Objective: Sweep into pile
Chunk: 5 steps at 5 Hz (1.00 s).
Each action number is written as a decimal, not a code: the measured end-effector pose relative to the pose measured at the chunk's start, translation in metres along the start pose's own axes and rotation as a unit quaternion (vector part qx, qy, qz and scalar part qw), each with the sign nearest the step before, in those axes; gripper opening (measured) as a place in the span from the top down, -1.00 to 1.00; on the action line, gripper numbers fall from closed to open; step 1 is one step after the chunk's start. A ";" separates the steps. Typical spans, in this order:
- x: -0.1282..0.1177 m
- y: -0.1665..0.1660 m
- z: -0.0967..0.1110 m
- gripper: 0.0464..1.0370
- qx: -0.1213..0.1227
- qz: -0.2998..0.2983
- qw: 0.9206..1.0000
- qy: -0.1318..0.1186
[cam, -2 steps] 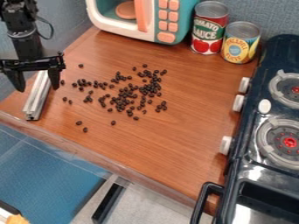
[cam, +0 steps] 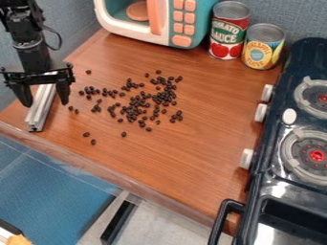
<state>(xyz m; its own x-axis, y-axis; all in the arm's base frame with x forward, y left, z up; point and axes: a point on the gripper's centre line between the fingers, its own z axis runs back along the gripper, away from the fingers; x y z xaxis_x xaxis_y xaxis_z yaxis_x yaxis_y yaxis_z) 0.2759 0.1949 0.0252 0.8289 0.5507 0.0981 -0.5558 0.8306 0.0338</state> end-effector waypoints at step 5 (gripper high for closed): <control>0.005 -0.003 -0.011 -0.55 0.065 -0.006 0.995 -0.077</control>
<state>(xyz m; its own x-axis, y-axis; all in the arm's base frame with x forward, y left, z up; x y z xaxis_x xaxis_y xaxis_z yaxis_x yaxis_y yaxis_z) 0.2821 0.1957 0.0150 0.8223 0.5125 0.2475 -0.5569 0.8142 0.1642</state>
